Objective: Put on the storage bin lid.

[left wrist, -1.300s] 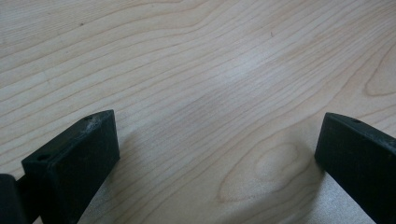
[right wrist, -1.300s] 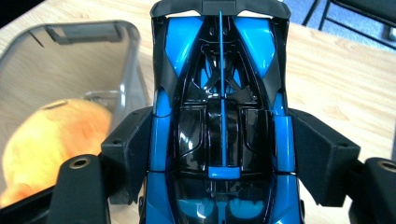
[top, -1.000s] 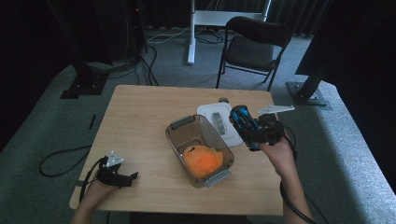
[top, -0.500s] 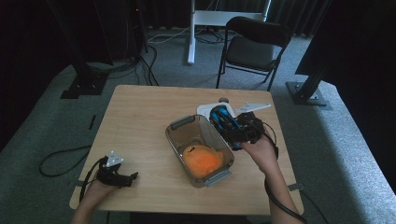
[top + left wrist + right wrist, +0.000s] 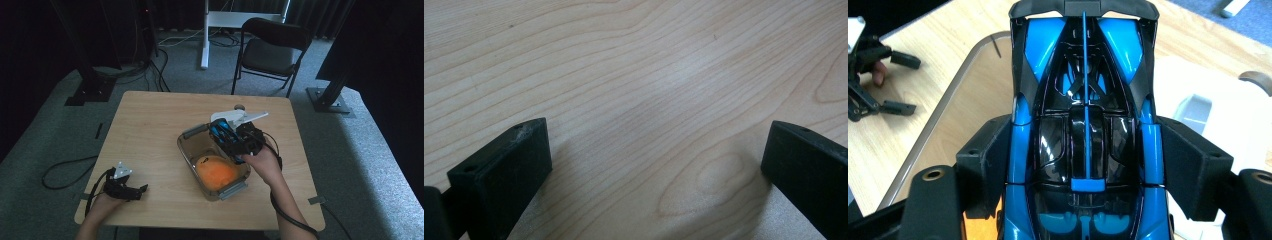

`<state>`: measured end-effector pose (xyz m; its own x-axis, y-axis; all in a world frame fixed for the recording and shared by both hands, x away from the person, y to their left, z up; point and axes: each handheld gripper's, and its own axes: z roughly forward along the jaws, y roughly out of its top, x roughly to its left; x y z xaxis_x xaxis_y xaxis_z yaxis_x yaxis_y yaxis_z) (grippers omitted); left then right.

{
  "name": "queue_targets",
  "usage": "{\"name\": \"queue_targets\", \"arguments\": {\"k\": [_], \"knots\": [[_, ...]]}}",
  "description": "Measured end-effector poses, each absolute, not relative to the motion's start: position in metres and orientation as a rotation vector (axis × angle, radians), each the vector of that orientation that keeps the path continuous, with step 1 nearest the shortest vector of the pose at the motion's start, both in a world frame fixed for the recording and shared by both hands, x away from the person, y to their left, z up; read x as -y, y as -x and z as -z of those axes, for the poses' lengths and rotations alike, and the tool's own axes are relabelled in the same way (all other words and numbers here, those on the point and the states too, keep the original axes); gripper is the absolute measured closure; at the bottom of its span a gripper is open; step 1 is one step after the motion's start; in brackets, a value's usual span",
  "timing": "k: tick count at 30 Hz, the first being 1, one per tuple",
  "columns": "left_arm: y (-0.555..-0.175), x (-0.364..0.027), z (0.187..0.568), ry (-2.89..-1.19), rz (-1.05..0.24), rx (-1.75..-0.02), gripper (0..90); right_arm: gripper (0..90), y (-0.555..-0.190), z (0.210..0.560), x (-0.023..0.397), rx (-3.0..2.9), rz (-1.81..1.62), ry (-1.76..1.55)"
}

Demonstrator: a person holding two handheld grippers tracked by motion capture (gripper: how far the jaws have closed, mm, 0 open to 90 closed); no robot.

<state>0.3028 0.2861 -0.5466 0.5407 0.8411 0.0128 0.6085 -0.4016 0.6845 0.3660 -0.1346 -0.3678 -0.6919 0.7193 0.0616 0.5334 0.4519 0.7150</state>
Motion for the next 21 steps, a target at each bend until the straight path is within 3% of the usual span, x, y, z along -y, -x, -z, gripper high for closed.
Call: {"name": "queue_targets", "arguments": {"k": [21], "knots": [[-0.303,-0.286,0.547,-2.148,-0.477,-1.165,0.2,27.1,-0.379,0.395,0.112,-2.542,-1.039,-1.101]]}}
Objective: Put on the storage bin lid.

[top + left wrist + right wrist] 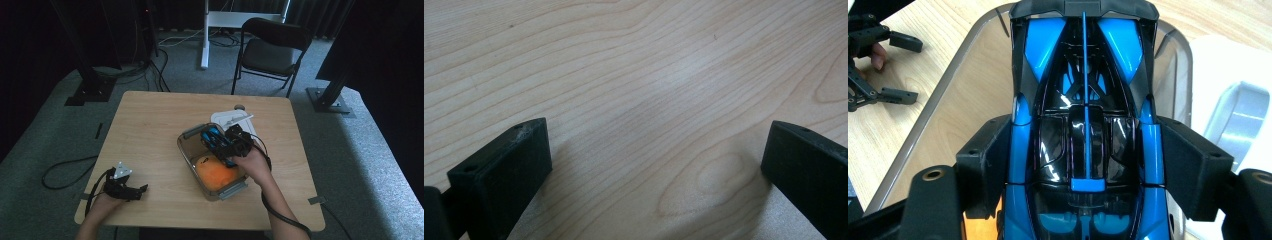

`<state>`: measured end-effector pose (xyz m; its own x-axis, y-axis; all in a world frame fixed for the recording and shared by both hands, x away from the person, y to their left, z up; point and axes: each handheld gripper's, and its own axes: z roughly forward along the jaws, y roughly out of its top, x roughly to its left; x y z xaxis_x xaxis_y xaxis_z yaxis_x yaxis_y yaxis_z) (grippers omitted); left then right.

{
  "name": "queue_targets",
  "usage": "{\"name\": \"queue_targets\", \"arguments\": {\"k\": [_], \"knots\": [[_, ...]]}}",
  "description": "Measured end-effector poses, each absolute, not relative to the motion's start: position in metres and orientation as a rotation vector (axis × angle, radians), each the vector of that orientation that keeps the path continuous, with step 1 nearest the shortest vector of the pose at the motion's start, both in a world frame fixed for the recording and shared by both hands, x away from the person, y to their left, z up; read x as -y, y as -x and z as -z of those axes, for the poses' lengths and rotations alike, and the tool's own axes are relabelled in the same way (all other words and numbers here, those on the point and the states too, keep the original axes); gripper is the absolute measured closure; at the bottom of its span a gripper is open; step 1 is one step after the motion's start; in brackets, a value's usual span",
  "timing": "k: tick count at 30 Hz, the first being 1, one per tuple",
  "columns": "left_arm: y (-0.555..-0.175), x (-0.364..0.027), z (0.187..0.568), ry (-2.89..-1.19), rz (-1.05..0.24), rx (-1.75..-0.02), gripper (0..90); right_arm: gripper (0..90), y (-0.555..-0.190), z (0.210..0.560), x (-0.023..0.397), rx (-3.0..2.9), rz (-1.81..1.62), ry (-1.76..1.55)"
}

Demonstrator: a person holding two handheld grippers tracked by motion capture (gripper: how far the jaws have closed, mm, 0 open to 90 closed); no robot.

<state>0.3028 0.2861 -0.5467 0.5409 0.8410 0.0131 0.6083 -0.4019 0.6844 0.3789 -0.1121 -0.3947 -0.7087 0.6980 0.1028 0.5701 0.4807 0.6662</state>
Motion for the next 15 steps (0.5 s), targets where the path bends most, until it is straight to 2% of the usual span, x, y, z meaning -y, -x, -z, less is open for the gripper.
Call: {"name": "queue_targets", "arguments": {"k": [15], "knots": [[-0.303,-0.286,0.547,-2.149,-0.476,-1.166,0.2,27.1,-0.386,0.414,0.106,-2.569,-1.015,-1.171]]}}
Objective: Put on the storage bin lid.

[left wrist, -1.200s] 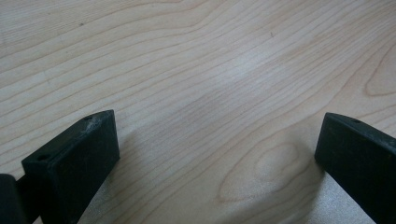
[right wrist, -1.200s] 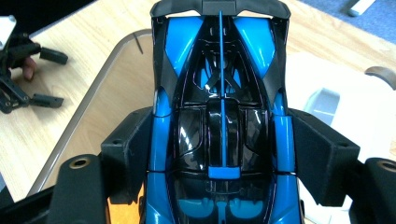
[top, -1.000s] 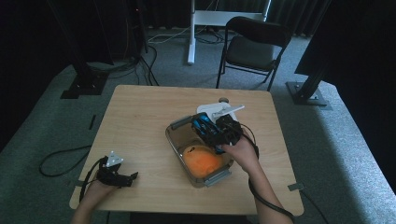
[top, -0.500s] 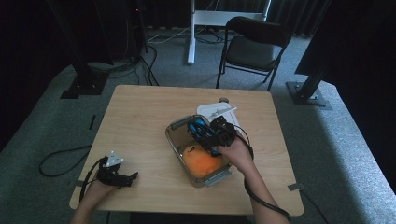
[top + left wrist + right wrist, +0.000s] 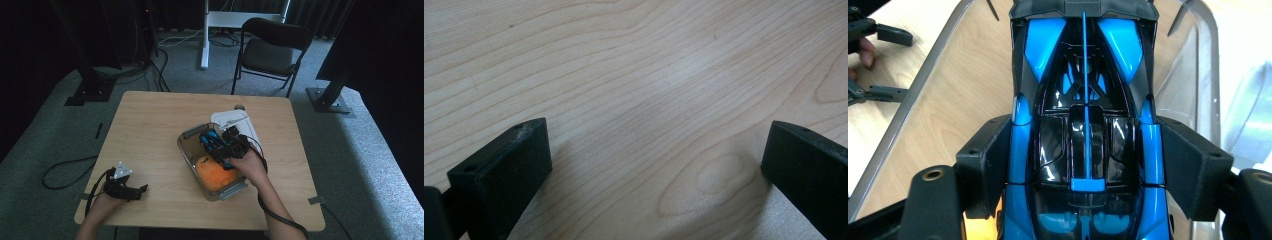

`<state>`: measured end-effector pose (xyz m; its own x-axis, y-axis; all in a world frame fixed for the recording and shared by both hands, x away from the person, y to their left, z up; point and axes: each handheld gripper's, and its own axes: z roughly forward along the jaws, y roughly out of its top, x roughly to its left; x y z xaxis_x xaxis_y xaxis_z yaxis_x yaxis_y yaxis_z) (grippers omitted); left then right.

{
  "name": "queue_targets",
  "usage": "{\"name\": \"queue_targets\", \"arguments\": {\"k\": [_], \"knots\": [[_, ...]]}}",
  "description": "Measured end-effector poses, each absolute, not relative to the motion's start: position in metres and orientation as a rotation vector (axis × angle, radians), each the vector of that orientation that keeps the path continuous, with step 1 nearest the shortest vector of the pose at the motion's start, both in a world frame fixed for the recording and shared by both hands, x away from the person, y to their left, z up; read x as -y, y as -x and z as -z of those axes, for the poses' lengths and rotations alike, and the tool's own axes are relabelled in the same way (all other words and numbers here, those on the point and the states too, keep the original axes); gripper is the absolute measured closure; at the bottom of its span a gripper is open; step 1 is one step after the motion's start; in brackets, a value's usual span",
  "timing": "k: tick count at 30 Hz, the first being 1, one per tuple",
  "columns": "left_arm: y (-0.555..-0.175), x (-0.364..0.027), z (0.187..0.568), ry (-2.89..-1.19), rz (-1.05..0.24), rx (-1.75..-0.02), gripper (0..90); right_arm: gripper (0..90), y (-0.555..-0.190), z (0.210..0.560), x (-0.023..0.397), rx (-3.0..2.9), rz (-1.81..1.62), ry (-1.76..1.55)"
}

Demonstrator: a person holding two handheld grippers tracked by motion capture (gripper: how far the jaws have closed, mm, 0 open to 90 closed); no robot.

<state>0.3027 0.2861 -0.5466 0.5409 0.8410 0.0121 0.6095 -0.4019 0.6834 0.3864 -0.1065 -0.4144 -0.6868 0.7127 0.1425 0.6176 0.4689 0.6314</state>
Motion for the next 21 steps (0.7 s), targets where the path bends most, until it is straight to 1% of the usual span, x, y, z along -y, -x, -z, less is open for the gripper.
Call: {"name": "queue_targets", "arguments": {"k": [9,21], "knots": [[-0.3027,-0.2862,0.5466,-2.149,-0.476,-1.165,0.2,27.0,-0.3880,0.4170,0.1057,-2.581,-0.992,-1.199],[-0.3027,-0.2863,0.5465,-2.151,-0.477,-1.164,0.2,26.6,-0.3902,0.4209,0.0992,-2.661,-0.905,-1.157]]}}
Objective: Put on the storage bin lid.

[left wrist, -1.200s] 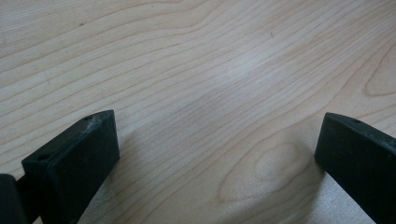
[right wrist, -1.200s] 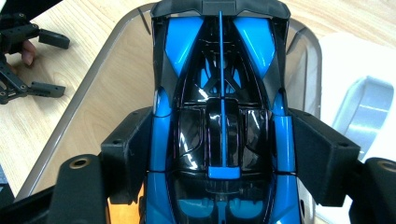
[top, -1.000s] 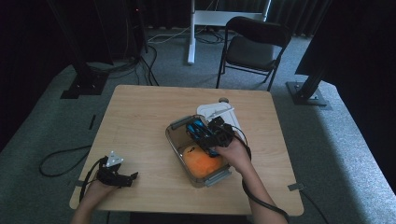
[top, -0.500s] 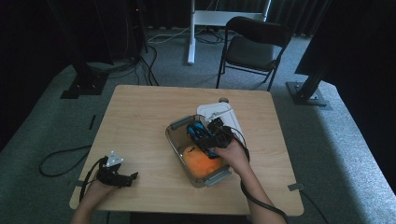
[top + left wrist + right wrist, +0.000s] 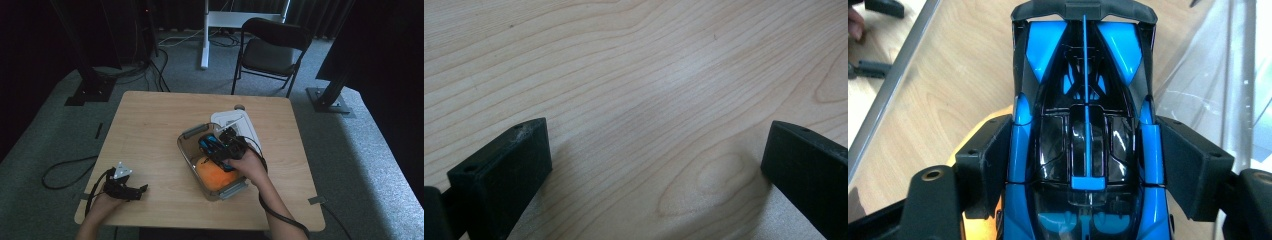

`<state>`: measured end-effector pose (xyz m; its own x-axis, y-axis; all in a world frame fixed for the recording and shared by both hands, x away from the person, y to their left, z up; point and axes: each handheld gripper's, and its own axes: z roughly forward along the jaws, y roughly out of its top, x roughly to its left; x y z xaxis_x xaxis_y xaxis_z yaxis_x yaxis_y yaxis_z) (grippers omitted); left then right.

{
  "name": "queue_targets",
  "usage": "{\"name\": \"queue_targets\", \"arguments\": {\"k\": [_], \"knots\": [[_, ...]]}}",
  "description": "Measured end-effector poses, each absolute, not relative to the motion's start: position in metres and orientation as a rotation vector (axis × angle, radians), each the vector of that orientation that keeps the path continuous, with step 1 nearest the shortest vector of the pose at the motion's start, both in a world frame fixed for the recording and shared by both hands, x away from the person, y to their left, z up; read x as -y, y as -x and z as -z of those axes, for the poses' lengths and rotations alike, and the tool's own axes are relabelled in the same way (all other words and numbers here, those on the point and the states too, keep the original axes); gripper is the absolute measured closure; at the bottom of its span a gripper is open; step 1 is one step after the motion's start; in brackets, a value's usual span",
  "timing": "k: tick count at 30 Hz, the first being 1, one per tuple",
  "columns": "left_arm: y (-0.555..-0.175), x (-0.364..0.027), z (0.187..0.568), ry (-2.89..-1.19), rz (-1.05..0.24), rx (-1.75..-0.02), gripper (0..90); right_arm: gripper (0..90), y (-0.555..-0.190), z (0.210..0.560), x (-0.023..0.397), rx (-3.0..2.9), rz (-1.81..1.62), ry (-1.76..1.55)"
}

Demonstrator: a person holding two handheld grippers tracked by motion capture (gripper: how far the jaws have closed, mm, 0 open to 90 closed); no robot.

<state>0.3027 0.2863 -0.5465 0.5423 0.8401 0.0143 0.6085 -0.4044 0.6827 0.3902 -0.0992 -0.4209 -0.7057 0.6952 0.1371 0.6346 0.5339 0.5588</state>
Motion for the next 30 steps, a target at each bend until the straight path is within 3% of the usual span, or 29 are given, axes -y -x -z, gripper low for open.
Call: {"name": "queue_targets", "arguments": {"k": [16,30], "knots": [[-0.303,-0.286,0.547,-2.150,-0.475,-1.163,0.2,26.3,-0.391,0.418,0.105,-2.660,-0.976,-1.168],[-0.303,-0.286,0.547,-2.149,-0.476,-1.163,0.2,20.6,-0.388,0.396,0.145,-2.511,-1.121,-1.223]]}}
